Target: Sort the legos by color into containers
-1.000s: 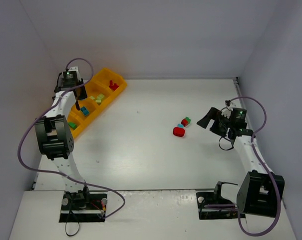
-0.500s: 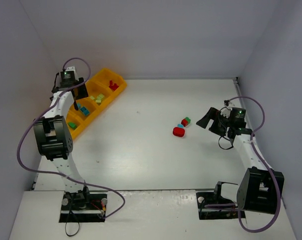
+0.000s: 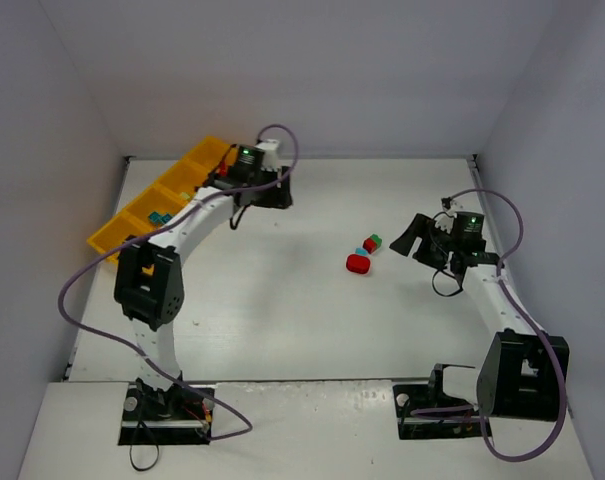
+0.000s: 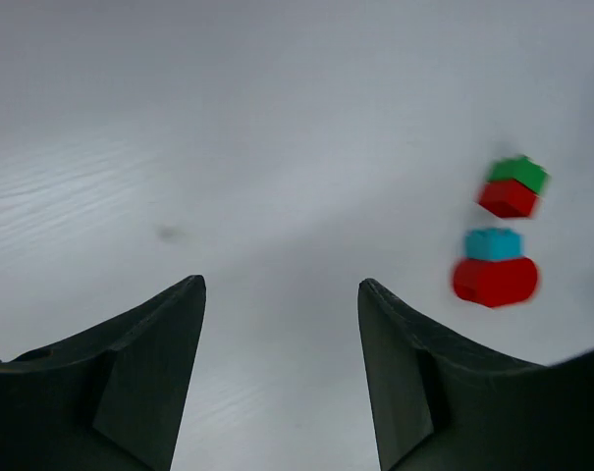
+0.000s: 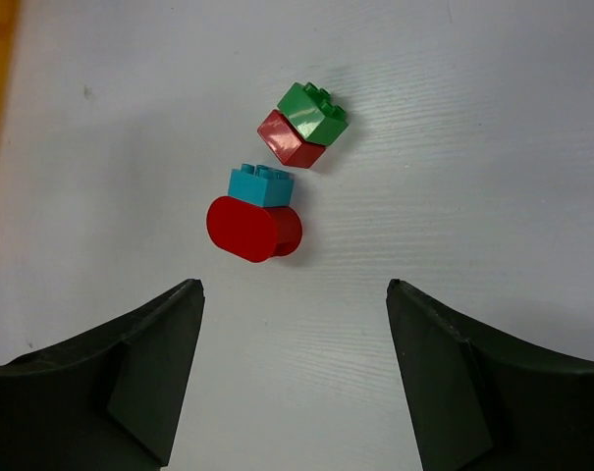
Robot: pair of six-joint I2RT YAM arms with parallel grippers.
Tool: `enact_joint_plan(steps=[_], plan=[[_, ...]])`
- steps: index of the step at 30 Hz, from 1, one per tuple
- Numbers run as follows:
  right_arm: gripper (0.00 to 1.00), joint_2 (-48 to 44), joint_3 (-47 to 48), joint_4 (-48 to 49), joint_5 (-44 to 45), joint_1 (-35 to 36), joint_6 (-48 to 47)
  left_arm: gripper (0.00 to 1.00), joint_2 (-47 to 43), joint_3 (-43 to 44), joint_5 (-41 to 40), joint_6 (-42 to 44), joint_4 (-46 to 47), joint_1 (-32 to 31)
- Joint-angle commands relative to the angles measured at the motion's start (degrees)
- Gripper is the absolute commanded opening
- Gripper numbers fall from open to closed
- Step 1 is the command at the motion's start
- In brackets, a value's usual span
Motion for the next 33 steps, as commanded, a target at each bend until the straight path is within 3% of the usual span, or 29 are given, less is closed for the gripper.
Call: enact_joint_plan(steps=[1,5,12,16,19,25,33], plan=[[0.71,0.36,2.95,3.04,2.59,1.47,0.21,0.58,1.43,4.7,6.69,-4.07,0.39,-5.31],[0.71,1.06,2.78,2.96,4.18,2.35,0.47,0.58,7.15,11.8,7.83,-2.07,-2.68,-13.13],[0.7,3.61,3.83,3.31,9.19,7.01,0.99,0.58,10.49,12.26,12.48,-4.96,-1.38,-16.05],[0.39,5.36,4.09,5.06,10.5,7.01,2.14,0.58,14.17,14.1,15.47,-5.31,-0.75,-17.46],[0.26,7.56,4.97,6.11,11.21,7.45,2.23,0.56,15.76,14.55,17.32,-5.83,0.65,-18.16],[0.24,13.27,6.91,8.05,10.68,10.17,2.67,0.36,16.73,13.24,16.36,-5.31,0.74,-18.25],[0.25,19.43,9.45,10.43,10.42,13.42,2.49,0.32,16.64,10.07,15.04,-4.87,-0.05,-18.34]])
